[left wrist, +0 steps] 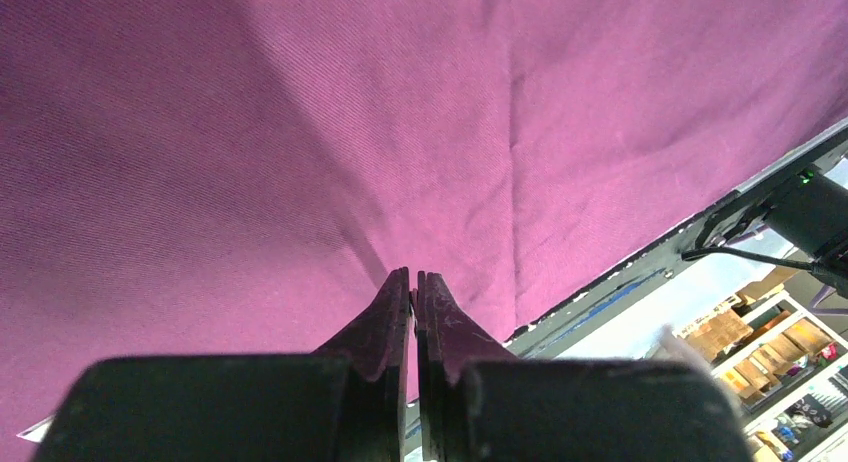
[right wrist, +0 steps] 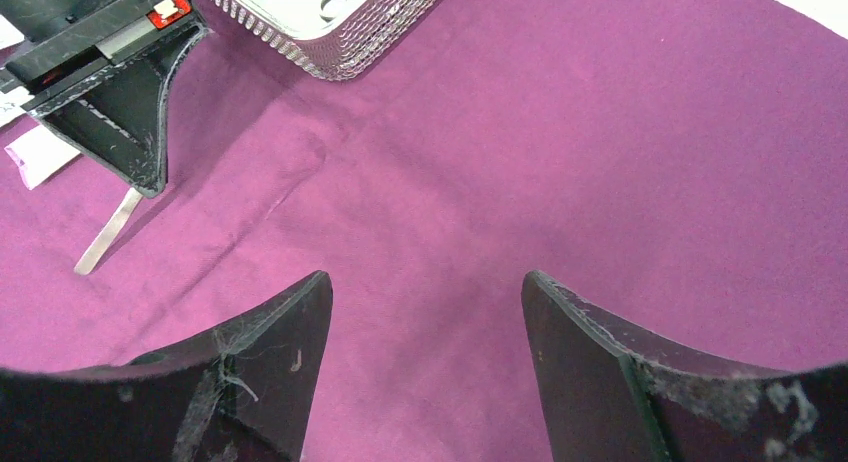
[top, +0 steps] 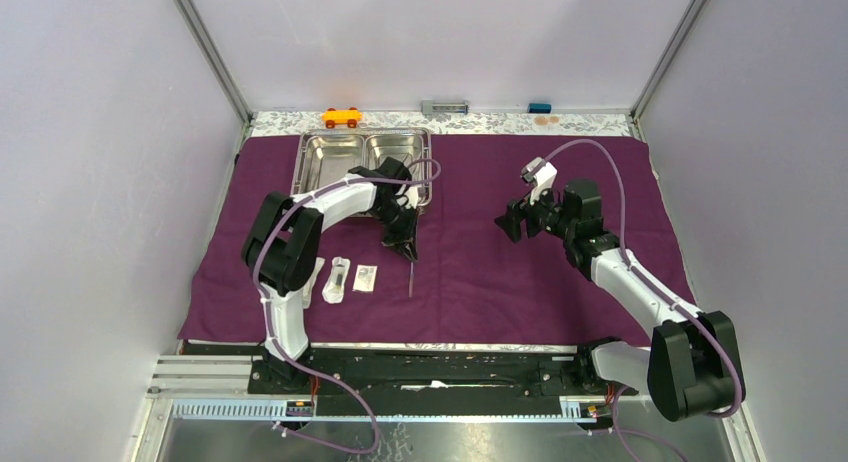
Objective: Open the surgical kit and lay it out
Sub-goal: Place the medical item in the surgical kit, then pick up the medical item from the surgical kit.
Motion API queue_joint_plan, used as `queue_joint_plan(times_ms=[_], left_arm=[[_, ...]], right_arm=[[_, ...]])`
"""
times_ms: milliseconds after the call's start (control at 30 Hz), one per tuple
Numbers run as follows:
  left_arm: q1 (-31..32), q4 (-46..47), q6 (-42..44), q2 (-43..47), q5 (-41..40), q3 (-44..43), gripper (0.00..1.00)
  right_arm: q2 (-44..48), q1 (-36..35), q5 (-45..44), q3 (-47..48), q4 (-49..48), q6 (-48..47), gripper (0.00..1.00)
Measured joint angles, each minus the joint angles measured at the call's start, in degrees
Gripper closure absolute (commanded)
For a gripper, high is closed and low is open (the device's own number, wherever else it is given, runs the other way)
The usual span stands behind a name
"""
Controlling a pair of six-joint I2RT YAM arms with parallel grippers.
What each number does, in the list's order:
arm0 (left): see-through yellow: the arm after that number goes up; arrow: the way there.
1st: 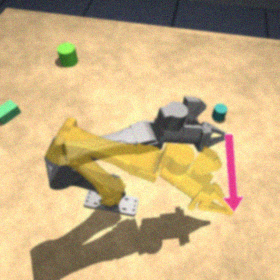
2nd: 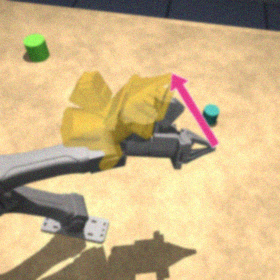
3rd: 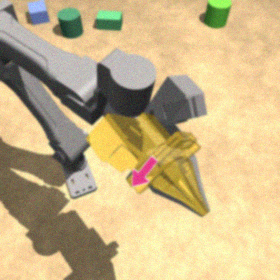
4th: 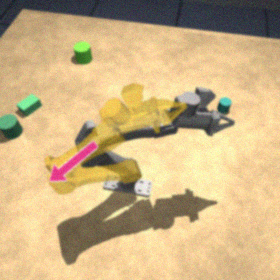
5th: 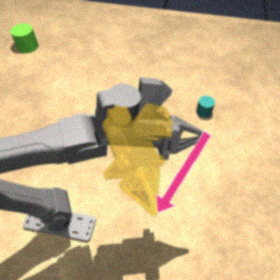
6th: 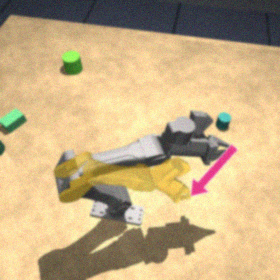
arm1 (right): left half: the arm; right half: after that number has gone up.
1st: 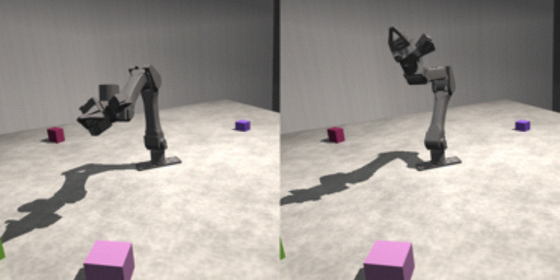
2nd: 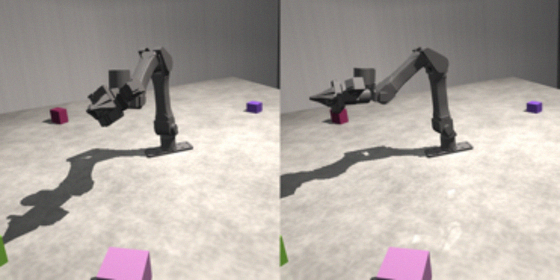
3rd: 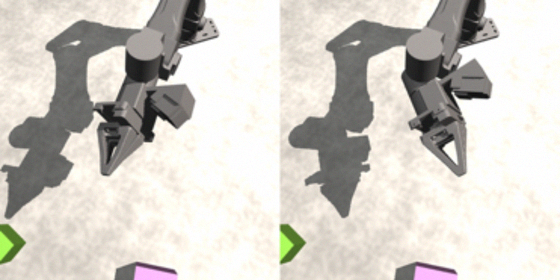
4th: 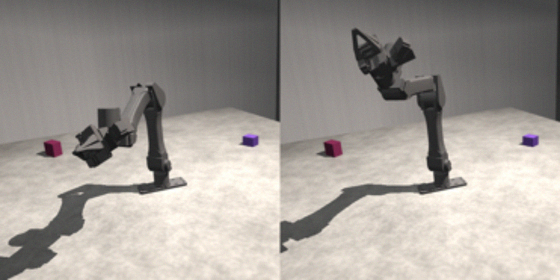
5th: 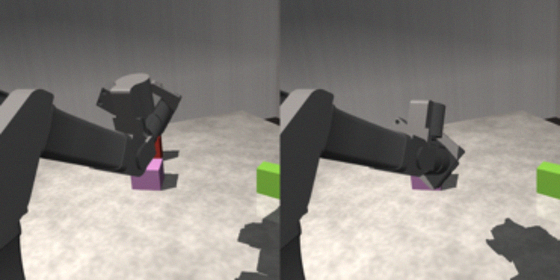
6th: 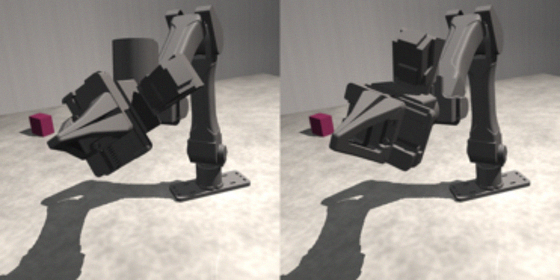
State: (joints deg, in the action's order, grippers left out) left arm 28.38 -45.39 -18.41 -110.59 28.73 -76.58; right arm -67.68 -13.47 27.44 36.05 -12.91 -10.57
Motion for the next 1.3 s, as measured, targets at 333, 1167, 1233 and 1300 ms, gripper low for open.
queue_joint_plan(times_ms=[333,1167,1233,1300], left_arm=[[-0.68,-1.09,-0.02,-1.68,-0.22,-1.70,0.98],[-2.58,-1.03,-0.66,-6.29,-0.92,-3.23,0.73],[-2.58,-1.01,-0.66,-6.29,-0.96,-3.23,0.72],[-2.58,-0.98,-0.66,-6.29,-1.05,-3.23,0.71]], right_arm=[[-1.03,0.00,0.70,0.00,0.00,-0.04,0.24],[-1.60,0.02,1.81,-0.02,-0.04,-0.04,0.25],[-1.60,0.02,2.01,-0.02,-0.04,-0.04,0.25],[-1.60,0.02,2.10,-0.02,-0.04,-0.04,0.25]])
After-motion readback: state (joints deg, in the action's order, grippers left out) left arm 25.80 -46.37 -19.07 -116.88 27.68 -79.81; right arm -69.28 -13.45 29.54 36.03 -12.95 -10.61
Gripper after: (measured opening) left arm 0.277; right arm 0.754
